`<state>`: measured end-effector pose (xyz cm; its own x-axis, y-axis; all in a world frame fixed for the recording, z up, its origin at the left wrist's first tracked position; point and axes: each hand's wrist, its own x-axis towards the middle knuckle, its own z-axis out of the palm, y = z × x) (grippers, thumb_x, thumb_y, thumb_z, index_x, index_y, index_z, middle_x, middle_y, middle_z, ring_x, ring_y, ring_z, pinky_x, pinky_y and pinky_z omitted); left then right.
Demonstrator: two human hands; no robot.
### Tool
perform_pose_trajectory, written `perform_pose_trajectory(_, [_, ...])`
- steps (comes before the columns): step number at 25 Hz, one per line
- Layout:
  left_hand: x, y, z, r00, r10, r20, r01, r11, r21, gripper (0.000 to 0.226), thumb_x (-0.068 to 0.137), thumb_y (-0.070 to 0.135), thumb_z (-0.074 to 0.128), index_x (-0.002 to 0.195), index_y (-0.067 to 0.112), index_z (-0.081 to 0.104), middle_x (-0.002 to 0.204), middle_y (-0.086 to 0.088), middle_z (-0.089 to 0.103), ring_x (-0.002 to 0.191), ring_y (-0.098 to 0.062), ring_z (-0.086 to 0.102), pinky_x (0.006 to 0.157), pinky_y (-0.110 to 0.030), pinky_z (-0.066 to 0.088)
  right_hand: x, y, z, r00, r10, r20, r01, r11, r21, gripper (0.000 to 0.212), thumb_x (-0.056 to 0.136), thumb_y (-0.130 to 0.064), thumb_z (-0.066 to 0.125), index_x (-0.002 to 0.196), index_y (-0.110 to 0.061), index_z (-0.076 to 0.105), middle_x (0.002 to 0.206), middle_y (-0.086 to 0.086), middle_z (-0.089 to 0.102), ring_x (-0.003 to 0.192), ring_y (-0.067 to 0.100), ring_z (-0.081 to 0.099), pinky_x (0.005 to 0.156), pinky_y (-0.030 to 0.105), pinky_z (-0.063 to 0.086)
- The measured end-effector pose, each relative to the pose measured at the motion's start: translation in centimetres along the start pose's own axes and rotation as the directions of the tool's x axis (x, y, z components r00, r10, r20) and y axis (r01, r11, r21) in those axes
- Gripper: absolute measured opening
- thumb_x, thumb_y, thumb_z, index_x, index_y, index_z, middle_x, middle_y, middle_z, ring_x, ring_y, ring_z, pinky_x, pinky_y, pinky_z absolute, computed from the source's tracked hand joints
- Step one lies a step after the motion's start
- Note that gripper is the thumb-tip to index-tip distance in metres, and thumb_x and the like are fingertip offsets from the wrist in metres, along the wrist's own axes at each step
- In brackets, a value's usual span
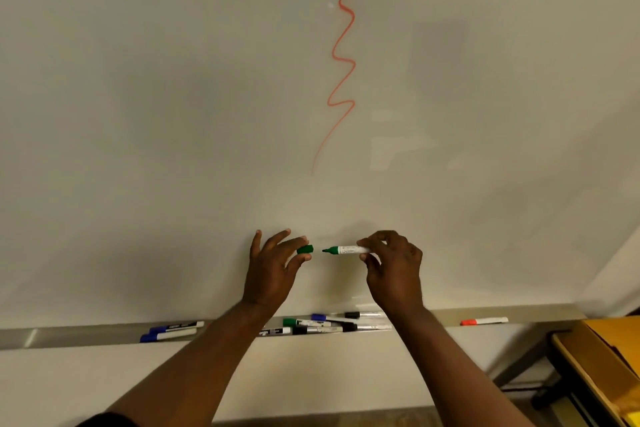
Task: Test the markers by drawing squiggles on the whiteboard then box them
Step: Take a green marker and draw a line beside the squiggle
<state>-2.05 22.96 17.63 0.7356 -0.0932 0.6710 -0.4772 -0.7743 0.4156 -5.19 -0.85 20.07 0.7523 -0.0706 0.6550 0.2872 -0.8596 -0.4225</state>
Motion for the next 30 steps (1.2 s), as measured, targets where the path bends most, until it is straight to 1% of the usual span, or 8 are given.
perform_pose_trajectory(5, [-2.2,0.0,0.2,0.998,0.019,0.058,-0.018,1.000,-0.020,0.030,0.086,0.041,0.067,0.112,0.027,0.071,0.117,0.012,0.069,0.124,-0.010,0.054,0.119,-0.051,0.020,-1.4,-0.3,0.7,0.998,-0.005,0.060,0.003,1.000,0.024,0.033,0.083,-0.015,0.078,0.109,-0.034,0.073,0.109,-0.010,0.055,0.106,0.013,0.053,0.092,0.029,0.023])
perform_pose_trajectory(8, [-3.2,-0.3,0.0,0.998,0.004,0.070,-0.003,1.000,-0.021,0.025,0.086,0.038,0.071,0.109,0.028,0.072,0.111,0.011,0.071,0.120,-0.010,0.055,0.118,-0.050,0.021,-2.1,-0.8,1.3,0.995,-0.008,0.095,0.003,0.999,0.052,0.032,0.083,-0.017,0.079,0.109,-0.034,0.074,0.108,-0.009,0.055,0.106,0.015,0.054,0.092,0.029,0.022])
perform_pose_trajectory(12, [-4.6,-0.8,-0.1,0.994,-0.013,0.107,0.012,1.000,0.008,0.026,0.086,0.039,0.071,0.109,0.027,0.073,0.109,0.008,0.071,0.116,-0.014,0.058,0.116,-0.051,0.024,-3.3,-1.2,2.4,0.987,-0.039,0.153,0.033,0.999,0.044,0.031,0.080,-0.017,0.081,0.106,-0.033,0.074,0.105,-0.008,0.057,0.104,0.018,0.055,0.091,0.034,0.027])
perform_pose_trajectory(16, [-6.0,-0.9,0.0,0.990,-0.062,0.128,0.058,0.998,0.029,0.026,0.087,0.038,0.070,0.110,0.026,0.073,0.110,0.007,0.071,0.116,-0.013,0.058,0.116,-0.051,0.024,-3.7,-0.9,3.2,0.975,-0.067,0.211,0.056,0.997,0.056,0.032,0.079,-0.014,0.081,0.105,-0.032,0.075,0.101,-0.008,0.060,0.102,0.021,0.057,0.089,0.036,0.028])
perform_pose_trajectory(20, [-7.6,-0.5,-0.5,0.982,-0.137,0.127,0.129,0.989,0.069,0.025,0.088,0.036,0.069,0.108,0.023,0.074,0.112,0.005,0.072,0.116,-0.013,0.060,0.117,-0.051,0.023,-3.9,-0.9,4.2,0.957,-0.098,0.275,0.065,0.990,0.124,0.034,0.077,-0.009,0.081,0.104,-0.029,0.076,0.099,-0.009,0.059,0.100,0.019,0.055,0.088,0.033,0.024])
perform_pose_trajectory(23, [-8.6,-0.4,-1.8,0.981,-0.162,0.103,0.147,0.979,0.144,0.021,0.088,0.030,0.070,0.107,0.021,0.074,0.111,0.002,0.072,0.115,-0.015,0.062,0.116,-0.053,0.025,-4.2,-1.8,5.1,0.938,-0.135,0.319,0.069,0.976,0.208,0.036,0.075,-0.005,0.081,0.102,-0.028,0.076,0.095,-0.012,0.056,0.097,0.017,0.055,0.088,0.032,0.022])
perform_pose_trajectory(27, [-10.7,-0.4,-3.7,0.967,-0.223,0.122,0.186,0.948,0.259,0.019,0.089,0.029,0.070,0.108,0.023,0.073,0.110,0.004,0.072,0.115,-0.013,0.060,0.115,-0.053,0.026,-5.1,-2.8,6.3,0.898,-0.212,0.385,0.105,0.954,0.281,0.037,0.076,-0.004,0.077,0.102,-0.031,0.076,0.095,-0.012,0.055,0.099,0.018,0.053,0.092,0.034,0.022])
perform_pose_trajectory(30, [-13.0,-0.7,-5.6,0.947,-0.308,0.096,0.270,0.919,0.286,0.020,0.089,0.032,0.070,0.108,0.026,0.072,0.109,0.007,0.071,0.114,-0.011,0.059,0.116,-0.051,0.025,-6.5,-4.3,7.5,0.848,-0.291,0.442,0.145,0.931,0.335,0.036,0.077,-0.006,0.074,0.101,-0.033,0.075,0.095,-0.013,0.054,0.099,0.016,0.051,0.091,0.034,0.023])
